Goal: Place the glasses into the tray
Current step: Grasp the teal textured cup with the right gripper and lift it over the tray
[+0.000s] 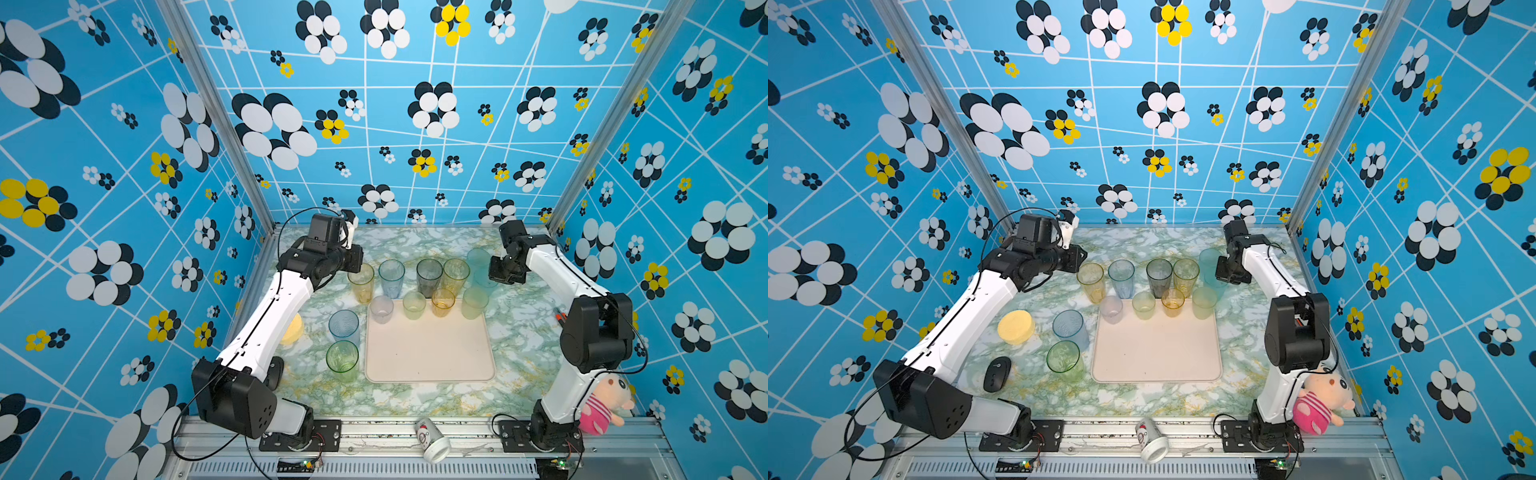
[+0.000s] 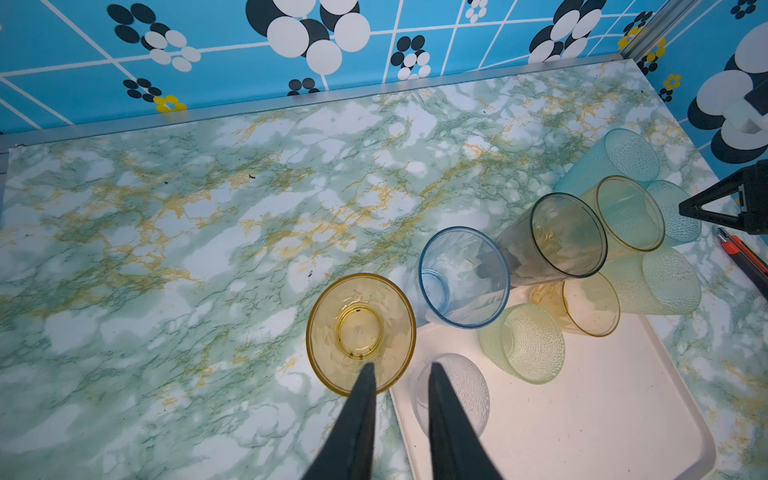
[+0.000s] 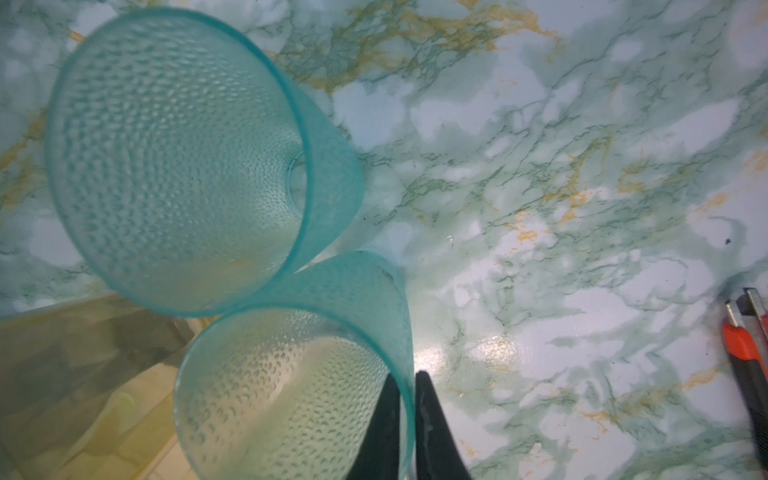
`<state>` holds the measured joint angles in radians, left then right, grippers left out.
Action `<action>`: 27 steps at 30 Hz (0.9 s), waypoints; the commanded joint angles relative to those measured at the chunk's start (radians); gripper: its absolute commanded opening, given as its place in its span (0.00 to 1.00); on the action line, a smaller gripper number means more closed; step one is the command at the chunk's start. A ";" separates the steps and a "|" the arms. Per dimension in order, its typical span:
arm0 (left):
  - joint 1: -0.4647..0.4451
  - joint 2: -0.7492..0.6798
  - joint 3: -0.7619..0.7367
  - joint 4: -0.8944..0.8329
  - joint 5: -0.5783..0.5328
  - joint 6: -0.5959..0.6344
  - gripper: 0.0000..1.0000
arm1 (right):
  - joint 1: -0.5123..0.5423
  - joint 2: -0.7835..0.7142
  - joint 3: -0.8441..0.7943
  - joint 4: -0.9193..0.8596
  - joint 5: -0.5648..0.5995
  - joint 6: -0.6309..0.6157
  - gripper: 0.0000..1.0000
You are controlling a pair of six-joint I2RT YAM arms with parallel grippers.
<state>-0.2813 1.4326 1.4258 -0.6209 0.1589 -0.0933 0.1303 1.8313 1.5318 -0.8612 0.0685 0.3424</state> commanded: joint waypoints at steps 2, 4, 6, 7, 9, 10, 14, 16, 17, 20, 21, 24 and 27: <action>0.010 0.008 -0.011 0.010 0.014 -0.003 0.25 | -0.006 0.010 0.012 -0.032 0.000 -0.013 0.08; 0.010 0.008 -0.010 0.009 0.014 -0.002 0.25 | -0.005 0.003 0.010 -0.035 0.012 -0.014 0.07; 0.008 0.008 -0.010 0.007 0.013 0.000 0.25 | -0.005 -0.009 0.006 -0.036 0.025 -0.014 0.06; 0.010 0.008 -0.010 0.007 0.014 0.000 0.25 | -0.005 -0.018 0.003 -0.035 0.032 -0.014 0.05; 0.009 0.009 -0.011 0.007 0.014 0.000 0.25 | -0.005 -0.032 0.000 -0.036 0.045 -0.014 0.04; 0.009 0.009 -0.010 0.007 0.016 0.000 0.25 | -0.005 -0.039 -0.002 -0.039 0.050 -0.014 0.04; 0.009 0.011 -0.011 0.007 0.018 0.000 0.25 | -0.005 -0.061 -0.002 -0.049 0.068 -0.014 0.03; 0.008 0.011 -0.010 0.006 0.018 0.001 0.25 | -0.038 -0.068 -0.007 -0.053 0.070 -0.013 0.03; 0.009 0.011 -0.011 0.005 0.018 0.001 0.25 | -0.043 -0.071 -0.009 -0.055 0.070 -0.012 0.03; 0.008 0.009 -0.011 0.000 0.016 0.004 0.25 | -0.049 -0.083 -0.023 -0.060 0.071 -0.010 0.02; 0.009 0.010 -0.011 -0.003 0.017 0.005 0.25 | -0.052 -0.090 -0.029 -0.061 0.074 -0.008 0.02; 0.009 0.011 -0.008 -0.009 0.014 0.009 0.25 | -0.066 -0.121 -0.054 -0.061 0.076 -0.005 0.01; 0.007 0.011 -0.007 -0.014 0.018 0.010 0.25 | -0.079 -0.169 -0.074 -0.072 0.087 -0.005 0.00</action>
<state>-0.2813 1.4326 1.4258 -0.6224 0.1619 -0.0929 0.0628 1.7306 1.4754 -0.8963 0.1268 0.3325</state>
